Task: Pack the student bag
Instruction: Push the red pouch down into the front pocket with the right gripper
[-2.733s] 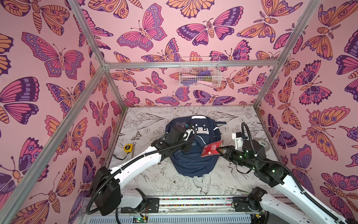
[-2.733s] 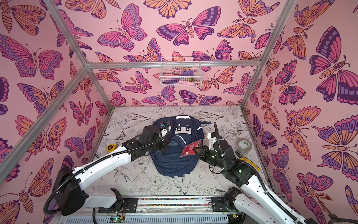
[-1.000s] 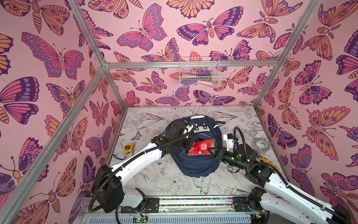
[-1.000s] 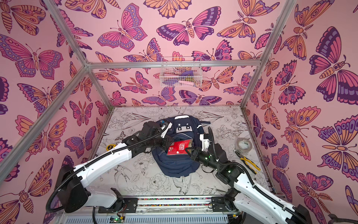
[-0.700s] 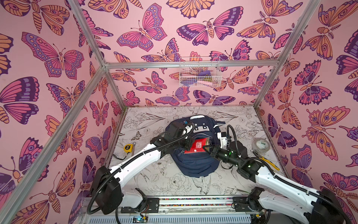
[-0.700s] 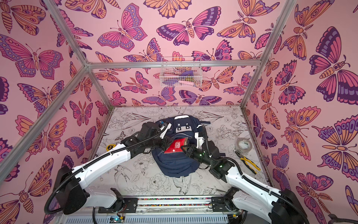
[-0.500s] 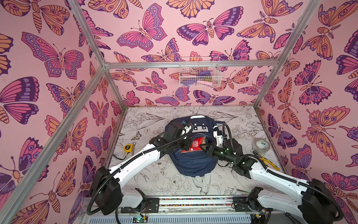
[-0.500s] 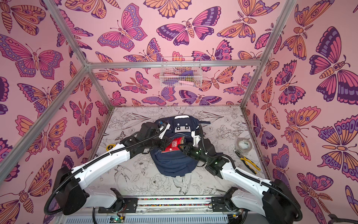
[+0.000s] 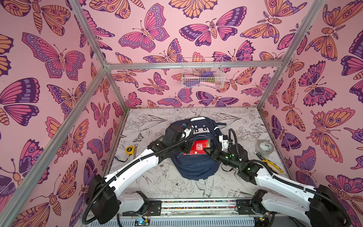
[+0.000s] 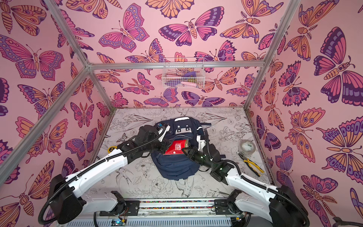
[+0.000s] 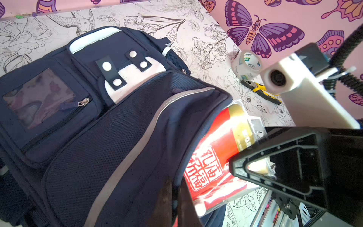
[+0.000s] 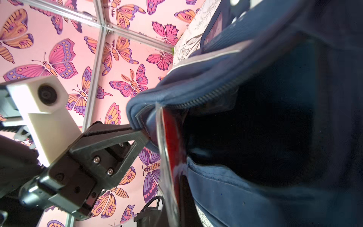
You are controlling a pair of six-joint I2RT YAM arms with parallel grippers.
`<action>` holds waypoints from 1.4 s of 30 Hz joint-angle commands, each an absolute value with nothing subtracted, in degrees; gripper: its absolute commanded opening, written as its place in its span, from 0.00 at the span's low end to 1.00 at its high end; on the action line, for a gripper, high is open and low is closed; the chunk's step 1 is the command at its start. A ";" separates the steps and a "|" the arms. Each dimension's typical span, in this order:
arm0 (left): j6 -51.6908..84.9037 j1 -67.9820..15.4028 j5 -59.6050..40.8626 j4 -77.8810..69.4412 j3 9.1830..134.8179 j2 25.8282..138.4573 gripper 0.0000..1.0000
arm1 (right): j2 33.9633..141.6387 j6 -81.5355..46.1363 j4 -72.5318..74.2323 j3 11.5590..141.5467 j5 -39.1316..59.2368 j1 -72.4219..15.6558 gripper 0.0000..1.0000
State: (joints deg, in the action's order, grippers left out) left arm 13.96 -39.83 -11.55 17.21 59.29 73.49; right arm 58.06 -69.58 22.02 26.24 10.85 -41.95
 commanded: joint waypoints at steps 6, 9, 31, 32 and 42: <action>14.71 -40.17 -14.35 13.25 59.15 71.29 0.00 | 58.76 -71.71 23.27 27.71 8.74 -41.47 0.00; 15.21 -40.17 -15.75 13.18 59.48 71.47 0.00 | 64.64 -71.54 26.01 30.18 11.92 -41.44 0.00; 15.13 -39.29 -16.99 13.18 53.56 67.34 0.00 | 74.24 -65.41 3.11 44.47 4.45 -41.03 0.55; 15.15 -39.16 -17.04 13.13 53.48 67.32 0.00 | 73.39 -64.63 1.19 44.62 3.58 -41.00 0.55; 15.31 -38.85 -17.58 13.13 53.35 66.81 0.00 | 69.60 -64.02 -1.52 41.35 4.18 -41.17 0.27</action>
State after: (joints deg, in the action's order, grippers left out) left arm 14.68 -38.96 -14.92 16.29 53.63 69.10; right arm 68.88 -64.34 -0.58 42.19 4.36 -41.23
